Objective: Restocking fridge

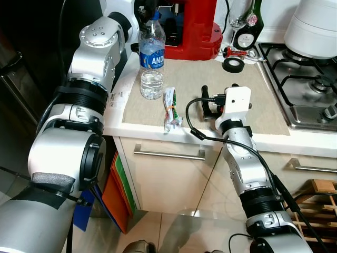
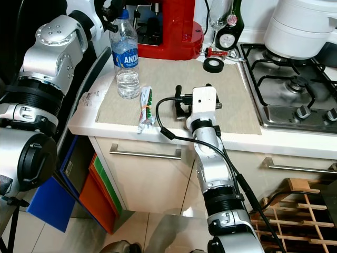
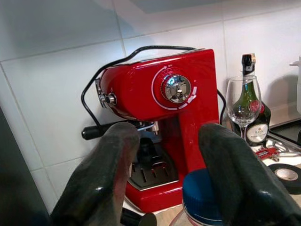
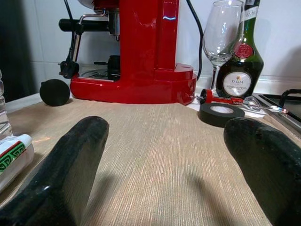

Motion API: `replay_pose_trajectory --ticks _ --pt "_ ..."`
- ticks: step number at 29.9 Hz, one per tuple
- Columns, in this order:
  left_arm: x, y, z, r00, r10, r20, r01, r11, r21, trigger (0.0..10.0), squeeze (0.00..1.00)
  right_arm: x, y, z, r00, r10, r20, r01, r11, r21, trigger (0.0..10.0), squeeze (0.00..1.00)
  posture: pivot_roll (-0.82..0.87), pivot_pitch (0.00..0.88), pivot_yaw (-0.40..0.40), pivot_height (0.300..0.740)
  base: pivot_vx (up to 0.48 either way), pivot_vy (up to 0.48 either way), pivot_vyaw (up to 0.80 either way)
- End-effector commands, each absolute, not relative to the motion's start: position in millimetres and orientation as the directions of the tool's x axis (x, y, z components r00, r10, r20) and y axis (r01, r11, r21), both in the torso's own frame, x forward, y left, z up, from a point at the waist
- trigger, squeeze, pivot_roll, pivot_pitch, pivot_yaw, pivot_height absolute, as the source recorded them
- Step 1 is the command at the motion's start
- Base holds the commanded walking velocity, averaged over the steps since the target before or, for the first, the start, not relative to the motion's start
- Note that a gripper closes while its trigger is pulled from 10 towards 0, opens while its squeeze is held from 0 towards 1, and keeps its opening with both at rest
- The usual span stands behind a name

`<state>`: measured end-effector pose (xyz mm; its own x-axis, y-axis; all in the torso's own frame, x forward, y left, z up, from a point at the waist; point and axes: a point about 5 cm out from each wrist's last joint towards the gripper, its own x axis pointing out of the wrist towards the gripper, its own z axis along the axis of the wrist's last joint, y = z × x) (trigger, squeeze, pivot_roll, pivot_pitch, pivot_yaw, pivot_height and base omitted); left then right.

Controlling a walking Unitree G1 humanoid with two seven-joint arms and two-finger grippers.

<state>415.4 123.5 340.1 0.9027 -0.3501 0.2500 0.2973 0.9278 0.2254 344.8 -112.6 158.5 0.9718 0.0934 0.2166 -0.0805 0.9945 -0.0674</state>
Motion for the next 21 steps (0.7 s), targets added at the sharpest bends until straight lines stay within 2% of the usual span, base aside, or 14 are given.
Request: replay_pose_trajectory --ticks 1,10,21 --pt "418 121 329 0.915 -0.354 0.195 0.313 0.926 0.213 10.0 1.0 344 -112 159 0.971 0.101 0.217 -0.087 0.994 -0.073 10.0 0.0 0.05 0.0 0.017 0.74 0.0 0.0 0.0" --pt "415 113 336 0.893 -0.395 0.217 0.34 0.906 0.25 10.0 1.0 344 -111 159 0.971 0.102 0.217 -0.088 0.994 -0.069 10.0 0.0 0.05 0.0 0.02 0.74 0.0 0.0 0.0" --pt "410 117 357 0.877 -0.376 0.3 0.287 0.91 0.3 10.0 1.0 345 -110 159 0.97 0.108 0.216 -0.094 0.993 -0.072 10.0 0.0 0.05 0.0 0.016 0.74 0.0 0.0 0.0"
